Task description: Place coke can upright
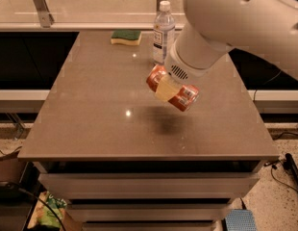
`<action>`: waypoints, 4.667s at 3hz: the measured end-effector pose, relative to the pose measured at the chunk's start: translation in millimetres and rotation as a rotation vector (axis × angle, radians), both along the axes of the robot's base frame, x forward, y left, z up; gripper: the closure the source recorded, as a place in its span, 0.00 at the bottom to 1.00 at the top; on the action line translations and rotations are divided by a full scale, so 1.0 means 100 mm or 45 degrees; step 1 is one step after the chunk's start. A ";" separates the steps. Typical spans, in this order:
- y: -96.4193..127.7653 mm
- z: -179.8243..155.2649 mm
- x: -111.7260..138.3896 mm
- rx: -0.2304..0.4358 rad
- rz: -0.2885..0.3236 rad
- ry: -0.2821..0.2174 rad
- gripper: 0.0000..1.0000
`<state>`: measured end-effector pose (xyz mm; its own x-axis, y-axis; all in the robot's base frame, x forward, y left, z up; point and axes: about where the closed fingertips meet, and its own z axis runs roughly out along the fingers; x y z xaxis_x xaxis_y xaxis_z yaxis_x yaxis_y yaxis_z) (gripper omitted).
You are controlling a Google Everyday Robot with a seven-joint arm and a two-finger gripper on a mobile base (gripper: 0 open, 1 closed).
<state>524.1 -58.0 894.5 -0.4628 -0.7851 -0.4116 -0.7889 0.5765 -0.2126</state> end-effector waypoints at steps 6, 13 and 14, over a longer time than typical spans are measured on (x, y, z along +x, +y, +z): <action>0.04 0.63 0.33 0.646 0.243 -0.431 1.00; 0.47 0.16 0.65 1.154 0.519 -0.556 1.00; 0.44 -0.03 0.76 1.205 0.473 -0.511 1.00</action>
Offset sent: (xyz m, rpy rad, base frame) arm 0.0162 -0.0414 0.0715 0.2262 -0.3117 0.0429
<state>600.3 -14.2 891.8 0.0401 -0.1340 -0.9902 -0.9199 0.3820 -0.0890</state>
